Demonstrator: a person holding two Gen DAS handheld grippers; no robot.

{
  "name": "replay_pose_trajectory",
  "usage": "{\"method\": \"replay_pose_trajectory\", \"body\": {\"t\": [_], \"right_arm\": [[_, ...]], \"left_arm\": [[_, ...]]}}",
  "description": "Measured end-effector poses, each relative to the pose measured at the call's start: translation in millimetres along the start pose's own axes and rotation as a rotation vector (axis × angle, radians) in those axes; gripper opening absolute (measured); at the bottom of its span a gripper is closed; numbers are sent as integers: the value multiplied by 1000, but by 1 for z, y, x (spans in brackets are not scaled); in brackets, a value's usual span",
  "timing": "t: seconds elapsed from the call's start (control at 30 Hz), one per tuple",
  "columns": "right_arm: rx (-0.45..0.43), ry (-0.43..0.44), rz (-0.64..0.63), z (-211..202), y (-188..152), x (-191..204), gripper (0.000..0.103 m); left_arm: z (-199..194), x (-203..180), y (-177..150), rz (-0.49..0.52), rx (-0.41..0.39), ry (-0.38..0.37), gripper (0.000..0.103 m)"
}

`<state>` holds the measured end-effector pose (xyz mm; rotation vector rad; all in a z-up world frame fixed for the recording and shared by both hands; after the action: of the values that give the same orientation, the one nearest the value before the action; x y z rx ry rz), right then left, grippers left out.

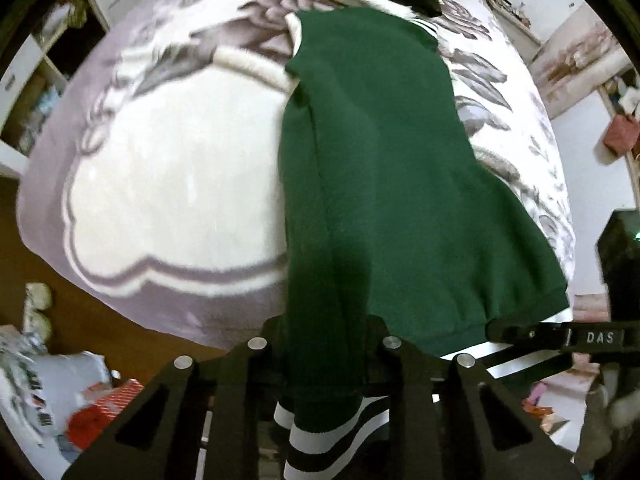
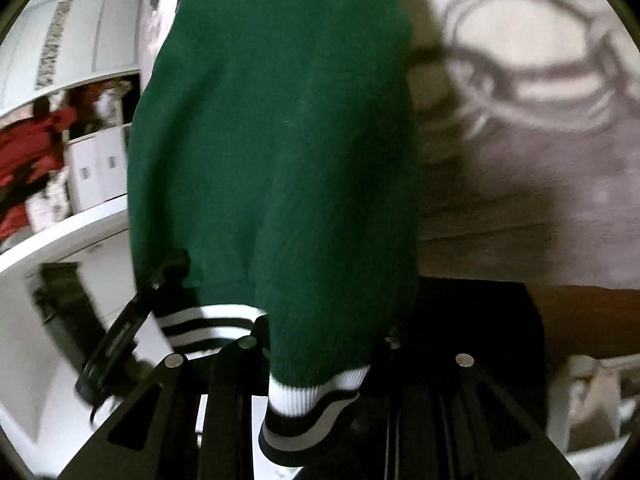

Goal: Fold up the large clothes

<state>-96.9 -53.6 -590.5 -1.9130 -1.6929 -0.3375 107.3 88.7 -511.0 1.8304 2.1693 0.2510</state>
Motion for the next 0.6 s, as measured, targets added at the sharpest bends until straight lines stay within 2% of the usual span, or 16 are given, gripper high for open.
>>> {"method": "replay_pose_trajectory", "body": {"t": [0.03, 0.1, 0.2, 0.3, 0.43, 0.6], "right_arm": [[-28, -44, -32, -10, 4, 9, 25], [-39, -62, -60, -27, 15, 15, 25], [-54, -25, -61, -64, 40, 29, 25], [-91, 19, -48, -99, 66, 32, 24], [-120, 58, -18, -131, 120, 47, 24], [-156, 63, 21, -157, 216, 82, 24]], "left_arm": [[-4, -3, 8, 6, -3, 2, 17], [-15, -8, 26, 8, -20, -6, 17], [-32, -19, 67, 2, -68, -58, 16], [-38, -28, 110, 37, -112, -70, 16], [-27, -28, 166, 64, -121, -88, 16], [4, -17, 218, 77, -99, -132, 16]]}}
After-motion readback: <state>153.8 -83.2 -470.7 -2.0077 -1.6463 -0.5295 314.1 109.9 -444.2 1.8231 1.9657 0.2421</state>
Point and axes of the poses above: each gripper's, at about its wrist camera, not at the fingertips, and z roughly the way its jaws point, x to its left, y to its top, the point moved 9 cm from there along z, roughly the way its jaws point, and after that the axes turned 7 degrees about -x, right-handed, at the moved point
